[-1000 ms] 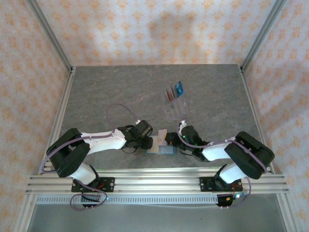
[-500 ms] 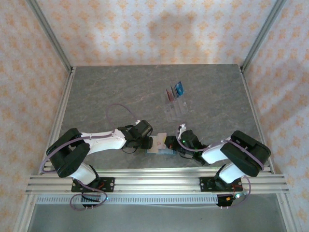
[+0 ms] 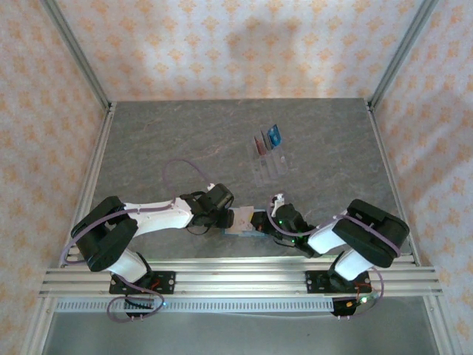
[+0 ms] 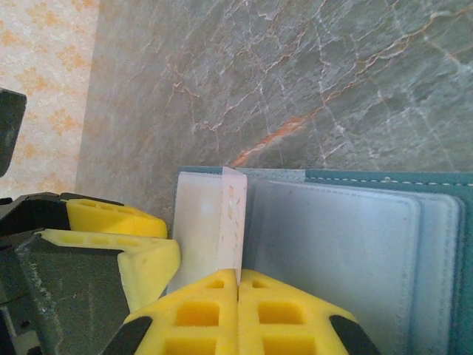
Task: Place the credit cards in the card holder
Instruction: Insert the credit card into the card slot.
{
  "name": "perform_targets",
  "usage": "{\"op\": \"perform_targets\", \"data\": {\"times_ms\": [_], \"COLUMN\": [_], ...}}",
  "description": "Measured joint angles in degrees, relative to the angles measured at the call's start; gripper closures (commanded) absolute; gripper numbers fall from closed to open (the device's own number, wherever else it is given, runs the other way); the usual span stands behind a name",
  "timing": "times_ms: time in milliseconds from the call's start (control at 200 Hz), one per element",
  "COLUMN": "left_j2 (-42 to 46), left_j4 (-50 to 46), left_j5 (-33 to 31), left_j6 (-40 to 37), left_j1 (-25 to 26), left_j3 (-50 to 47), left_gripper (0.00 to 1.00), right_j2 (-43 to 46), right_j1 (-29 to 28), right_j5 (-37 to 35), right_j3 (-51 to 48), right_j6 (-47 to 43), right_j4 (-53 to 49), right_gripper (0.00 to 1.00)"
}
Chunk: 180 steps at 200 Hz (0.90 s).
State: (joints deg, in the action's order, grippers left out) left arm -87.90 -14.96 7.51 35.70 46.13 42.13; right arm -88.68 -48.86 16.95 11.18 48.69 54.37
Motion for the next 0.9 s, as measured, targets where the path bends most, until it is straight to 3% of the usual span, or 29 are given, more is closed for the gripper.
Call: {"op": "perform_targets", "data": {"times_ms": [901], "left_j2": [0.1], "left_j4": [0.3], "left_j5": [0.0], "left_j6": [0.0], "left_j1": [0.0], "left_j3": [-0.3], "left_gripper": [0.53], "right_j2": [-2.4], "right_j1": [-2.1], "right_j5": [-0.2], "right_j3": [-1.6], "right_j6": [1.9], "right_j4": [4.8], "right_gripper": [1.0]}}
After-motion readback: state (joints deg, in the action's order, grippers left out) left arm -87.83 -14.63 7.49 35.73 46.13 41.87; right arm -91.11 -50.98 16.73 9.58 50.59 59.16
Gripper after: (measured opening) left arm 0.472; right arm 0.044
